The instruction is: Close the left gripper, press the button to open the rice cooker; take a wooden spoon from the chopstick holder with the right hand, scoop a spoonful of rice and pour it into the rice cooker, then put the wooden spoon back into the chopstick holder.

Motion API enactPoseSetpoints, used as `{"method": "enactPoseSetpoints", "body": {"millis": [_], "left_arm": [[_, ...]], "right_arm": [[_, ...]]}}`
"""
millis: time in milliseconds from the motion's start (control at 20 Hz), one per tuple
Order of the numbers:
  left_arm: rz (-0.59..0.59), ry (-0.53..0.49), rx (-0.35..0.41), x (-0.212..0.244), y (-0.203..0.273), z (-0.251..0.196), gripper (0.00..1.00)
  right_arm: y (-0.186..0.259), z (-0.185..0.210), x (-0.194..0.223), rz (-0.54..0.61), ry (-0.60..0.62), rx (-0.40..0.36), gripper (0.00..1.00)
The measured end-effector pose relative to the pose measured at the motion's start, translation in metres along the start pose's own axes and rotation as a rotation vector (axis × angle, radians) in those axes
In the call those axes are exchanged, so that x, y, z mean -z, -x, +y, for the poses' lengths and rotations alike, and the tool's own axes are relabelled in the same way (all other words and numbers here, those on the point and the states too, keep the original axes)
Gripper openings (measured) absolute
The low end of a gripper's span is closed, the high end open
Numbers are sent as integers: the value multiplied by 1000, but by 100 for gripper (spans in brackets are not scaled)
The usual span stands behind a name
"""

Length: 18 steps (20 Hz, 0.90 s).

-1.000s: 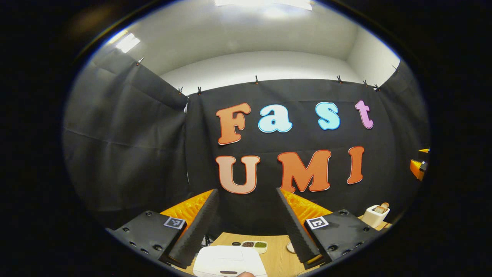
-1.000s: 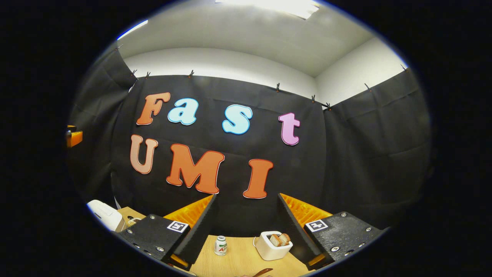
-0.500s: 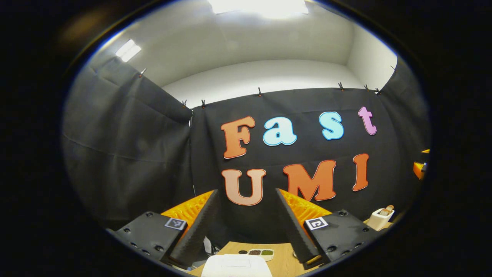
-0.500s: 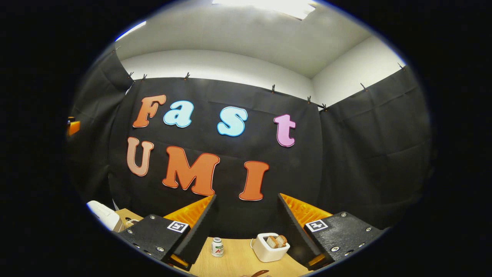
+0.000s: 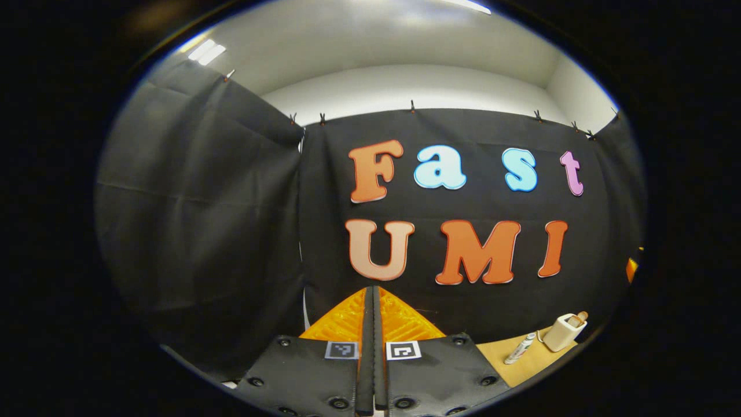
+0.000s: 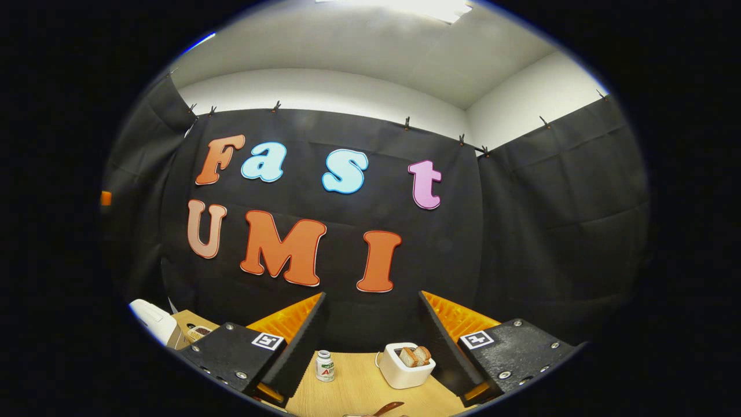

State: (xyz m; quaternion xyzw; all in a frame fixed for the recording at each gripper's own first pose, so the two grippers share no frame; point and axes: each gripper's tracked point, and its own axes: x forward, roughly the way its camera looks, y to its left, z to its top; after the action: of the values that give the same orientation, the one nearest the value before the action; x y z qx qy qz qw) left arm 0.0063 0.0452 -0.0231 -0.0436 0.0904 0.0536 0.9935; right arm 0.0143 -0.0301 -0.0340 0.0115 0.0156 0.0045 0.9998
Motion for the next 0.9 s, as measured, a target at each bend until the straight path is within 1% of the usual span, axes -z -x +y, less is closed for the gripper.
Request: {"method": "enactPoseSetpoints", "body": {"millis": [50, 100, 250, 400, 450, 650, 750, 900], "left_arm": [[76, 20, 0, 18, -3, 3, 5], [157, 37, -2, 38, -10, 5, 4], [385, 77, 4, 99, -22, 13, 4], [549, 112, 9, 148, -25, 19, 4], [612, 122, 13, 168, -23, 21, 6], [850, 127, 42, 249, -12, 17, 5], [933, 132, 41, 273, -4, 18, 6], [1019, 140, 37, 305, 4, 24, 6]], "right_arm": [[0, -2, 3, 5, 2, 1, 95], [1, -3, 7, 14, 4, 6, 95], [2, -10, 22, 46, 3, 17, 95], [8, -16, 38, 76, 9, 33, 95], [8, -19, 43, 88, 9, 41, 95], [9, -22, 75, 157, 24, 57, 95], [11, -20, 91, 197, 28, 54, 95], [16, -20, 105, 223, 38, 53, 95]]}}
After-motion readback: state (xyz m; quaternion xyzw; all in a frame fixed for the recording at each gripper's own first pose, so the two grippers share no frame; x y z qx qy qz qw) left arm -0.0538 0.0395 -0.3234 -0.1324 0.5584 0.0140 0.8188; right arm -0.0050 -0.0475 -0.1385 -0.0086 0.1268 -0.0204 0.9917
